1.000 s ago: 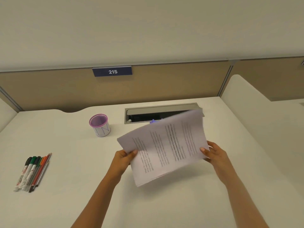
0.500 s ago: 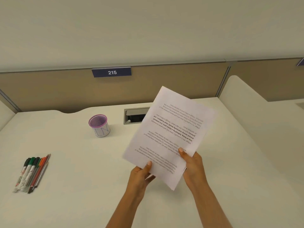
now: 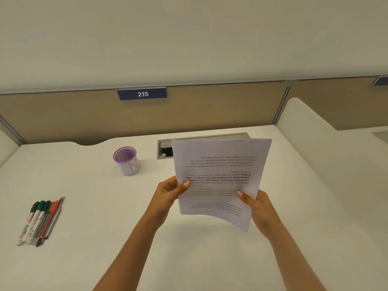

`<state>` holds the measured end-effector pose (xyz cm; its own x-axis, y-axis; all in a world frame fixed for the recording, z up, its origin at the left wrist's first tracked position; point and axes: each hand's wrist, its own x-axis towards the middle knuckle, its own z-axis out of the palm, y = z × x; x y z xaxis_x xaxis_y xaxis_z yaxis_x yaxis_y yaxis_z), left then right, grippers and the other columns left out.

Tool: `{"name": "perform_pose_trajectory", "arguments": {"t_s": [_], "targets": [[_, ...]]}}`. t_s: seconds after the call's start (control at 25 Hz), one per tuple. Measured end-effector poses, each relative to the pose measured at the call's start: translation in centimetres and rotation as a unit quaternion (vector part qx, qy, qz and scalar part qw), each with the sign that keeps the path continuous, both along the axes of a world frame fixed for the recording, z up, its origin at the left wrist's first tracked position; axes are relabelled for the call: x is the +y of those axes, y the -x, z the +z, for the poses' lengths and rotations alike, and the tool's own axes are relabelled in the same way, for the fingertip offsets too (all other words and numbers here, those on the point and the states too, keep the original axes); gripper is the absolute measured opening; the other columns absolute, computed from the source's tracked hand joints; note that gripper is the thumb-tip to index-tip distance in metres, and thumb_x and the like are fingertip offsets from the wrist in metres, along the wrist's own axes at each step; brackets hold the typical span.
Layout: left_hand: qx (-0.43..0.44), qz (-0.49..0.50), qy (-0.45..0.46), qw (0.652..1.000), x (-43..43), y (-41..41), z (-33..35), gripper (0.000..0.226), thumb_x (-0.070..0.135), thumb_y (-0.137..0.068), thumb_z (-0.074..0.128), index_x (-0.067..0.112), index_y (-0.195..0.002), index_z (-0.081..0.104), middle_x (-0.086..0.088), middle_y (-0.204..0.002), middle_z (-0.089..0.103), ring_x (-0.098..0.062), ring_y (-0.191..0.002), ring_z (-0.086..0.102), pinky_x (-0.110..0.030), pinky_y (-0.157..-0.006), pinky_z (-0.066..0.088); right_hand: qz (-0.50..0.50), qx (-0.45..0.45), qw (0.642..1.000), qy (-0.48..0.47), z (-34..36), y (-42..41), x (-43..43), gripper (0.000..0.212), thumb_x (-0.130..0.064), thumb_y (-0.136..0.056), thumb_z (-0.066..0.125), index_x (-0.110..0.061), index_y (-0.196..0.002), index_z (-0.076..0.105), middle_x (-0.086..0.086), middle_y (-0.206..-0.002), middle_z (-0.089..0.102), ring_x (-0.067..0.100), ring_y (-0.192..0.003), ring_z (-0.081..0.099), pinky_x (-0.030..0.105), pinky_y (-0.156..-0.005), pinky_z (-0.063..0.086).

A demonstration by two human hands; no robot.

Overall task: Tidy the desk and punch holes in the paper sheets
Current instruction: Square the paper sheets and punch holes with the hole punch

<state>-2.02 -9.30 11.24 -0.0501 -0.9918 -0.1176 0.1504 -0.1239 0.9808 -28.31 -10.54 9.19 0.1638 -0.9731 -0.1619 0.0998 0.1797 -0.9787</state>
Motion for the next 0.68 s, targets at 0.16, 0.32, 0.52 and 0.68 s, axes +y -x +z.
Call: {"name": "perform_pose_trajectory", "arguments": {"t_s": [0.16,0.32,0.52,0.68], "targets": [[-0.021,-0.006,-0.029,0.999,1.4,0.1,-2.3,0.031,0.018,-0.085,0.066,0.018,-0.116,0.068,-0.002,-0.112,0.073,-0.025,-0.104,0.068,-0.036,-0.091,0.055,0.004,0.017,0.999,-0.03,-2.5,0.7,0.7,0.044,-0.022,-0.078,0.077,-0.013,-0.119,0.067,0.004,-0.115,0.074,0.027,-0.108,0.069,0.038,-0.089,0.055],[-0.032,-0.035,-0.038,0.998,1.7,0.7,-2.8,0.028,0.013,-0.091,0.061,0.016,-0.118,0.068,-0.001,-0.113,0.073,-0.02,-0.103,0.069,-0.024,-0.083,0.056,-0.004,0.017,0.999,-0.05,-3.6,0.5,0.6,0.045,-0.026,-0.072,0.077,-0.011,-0.114,0.07,0.007,-0.113,0.074,0.028,-0.107,0.069,0.039,-0.091,0.053],[-0.014,0.051,-0.027,0.998,0.9,0.9,-2.4,0.022,0.013,-0.092,0.059,0.017,-0.11,0.071,-0.003,-0.105,0.076,-0.026,-0.096,0.071,-0.029,-0.077,0.059,0.012,0.028,0.999,-0.017,-2.0,0.3,-0.4,0.029,-0.011,-0.088,0.066,-0.01,-0.117,0.068,0.007,-0.113,0.074,0.027,-0.105,0.07,0.037,-0.089,0.055],[0.058,0.134,-0.037,0.989,0.3,0.5,-1.7,0.021,0.013,-0.09,0.061,0.015,-0.108,0.071,-0.004,-0.101,0.076,-0.022,-0.091,0.072,-0.034,-0.079,0.059,0.04,0.014,0.999,-0.007,-0.7,1.6,-0.6,0.037,-0.012,-0.087,0.068,-0.012,-0.124,0.064,0.007,-0.118,0.072,0.027,-0.108,0.068,0.041,-0.093,0.054]]}}
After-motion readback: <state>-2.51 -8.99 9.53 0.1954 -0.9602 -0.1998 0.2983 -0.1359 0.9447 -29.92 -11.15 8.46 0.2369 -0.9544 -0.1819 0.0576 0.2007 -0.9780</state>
